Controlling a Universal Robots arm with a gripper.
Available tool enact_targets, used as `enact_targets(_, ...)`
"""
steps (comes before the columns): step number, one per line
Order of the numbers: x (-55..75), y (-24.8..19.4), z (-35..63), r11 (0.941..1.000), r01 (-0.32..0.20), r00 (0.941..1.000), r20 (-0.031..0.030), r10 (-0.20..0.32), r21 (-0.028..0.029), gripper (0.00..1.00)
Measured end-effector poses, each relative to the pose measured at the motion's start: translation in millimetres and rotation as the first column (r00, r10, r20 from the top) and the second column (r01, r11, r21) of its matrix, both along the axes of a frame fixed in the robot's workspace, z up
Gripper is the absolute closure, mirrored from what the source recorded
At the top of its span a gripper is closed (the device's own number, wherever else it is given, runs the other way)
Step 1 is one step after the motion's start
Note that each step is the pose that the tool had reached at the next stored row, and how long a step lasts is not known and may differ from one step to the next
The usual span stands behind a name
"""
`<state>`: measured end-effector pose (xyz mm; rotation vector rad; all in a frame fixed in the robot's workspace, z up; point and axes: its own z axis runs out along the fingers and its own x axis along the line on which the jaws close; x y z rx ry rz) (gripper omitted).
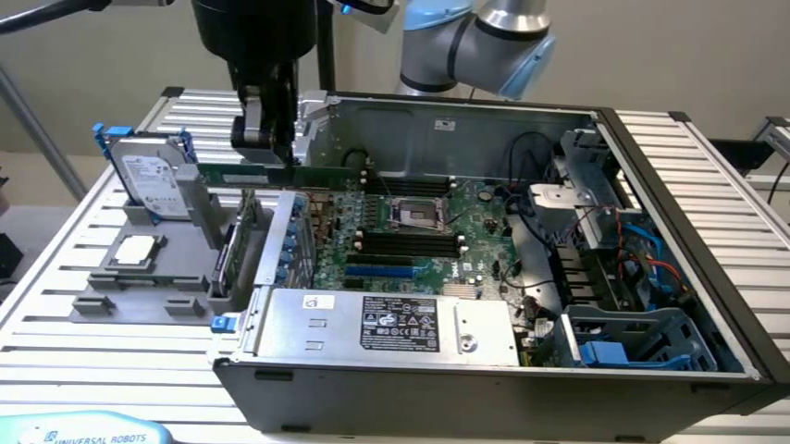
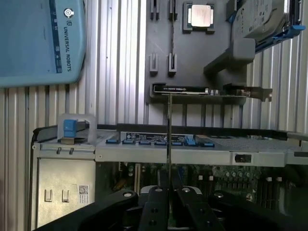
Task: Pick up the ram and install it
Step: 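Pick up the ram and move it above insertion slot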
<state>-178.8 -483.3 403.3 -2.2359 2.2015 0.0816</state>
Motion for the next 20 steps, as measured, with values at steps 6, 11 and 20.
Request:
enact_targets(6, 27.3, 0.4, 0.0, 1.0, 0.0, 1.0, -0.0001, 0.0, 0.0048, 0.87)
enact_targets(11, 49.9, 1.1, -0.1, 1.0, 0.0, 1.0, -0.0004, 0.0, 0.0075, 0.87)
enact_targets(20, 89.0, 12.8, -7.4, 1.0, 0.0, 1.0, -0.0013, 0.0, 0.0077, 0.87)
